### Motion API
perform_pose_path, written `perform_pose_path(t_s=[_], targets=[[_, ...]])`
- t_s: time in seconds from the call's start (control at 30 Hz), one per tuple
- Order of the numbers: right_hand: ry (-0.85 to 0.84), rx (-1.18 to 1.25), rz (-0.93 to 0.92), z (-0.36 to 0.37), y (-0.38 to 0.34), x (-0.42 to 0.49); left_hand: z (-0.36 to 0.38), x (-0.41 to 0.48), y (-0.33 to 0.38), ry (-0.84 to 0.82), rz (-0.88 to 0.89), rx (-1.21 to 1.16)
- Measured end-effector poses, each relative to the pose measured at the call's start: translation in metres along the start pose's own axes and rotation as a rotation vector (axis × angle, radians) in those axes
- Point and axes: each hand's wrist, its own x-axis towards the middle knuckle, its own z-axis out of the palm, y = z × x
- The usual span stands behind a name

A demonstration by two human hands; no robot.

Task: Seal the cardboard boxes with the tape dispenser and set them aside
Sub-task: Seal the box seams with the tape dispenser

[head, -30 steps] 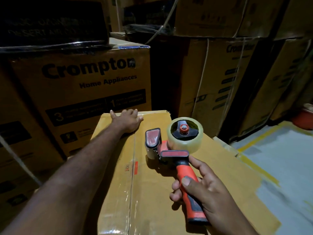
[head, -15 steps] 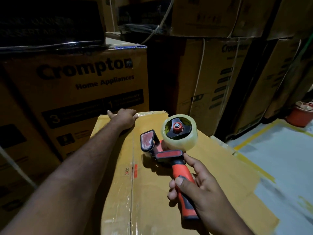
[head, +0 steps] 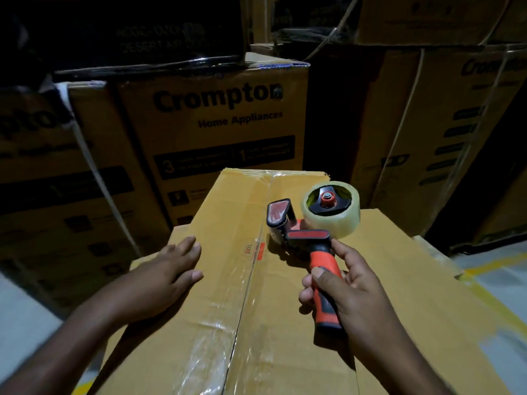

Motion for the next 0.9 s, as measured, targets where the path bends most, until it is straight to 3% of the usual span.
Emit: perform_pose_path(t_s=[0.23,0.33,0.43,0.5,0.7,0.9], targets=[[-0.094,-0.016,-0.078,0.006,0.004,-0.005,0.053,-0.094,0.028,0.179,-0.244,0.079],[-0.119,-0.035,-0.129,0.012,0.008,-0.014,0.085,-0.118,0.045,0.463,-0.385,0.033],[-0.12,-0.096,-0.187,0.018,0.016,-0.023,0.1,-0.122,0.042,0.937,-0.281,-0.277],[-0.123,-0.146,-0.217,0.024,0.02,-0.027,0.097,-0.119,0.032,1.076,-0.199,-0.345],[-0.23,-0.114,-0.188,0.04,0.03,-0.038,0.072,-0.083,-0.02,0.98,-0.114,-0.547],[-0.289,-0.142,-0.165,0.058,0.031,-0.047,0.034,-0.028,-0.042,0.741,-0.18,-0.449]])
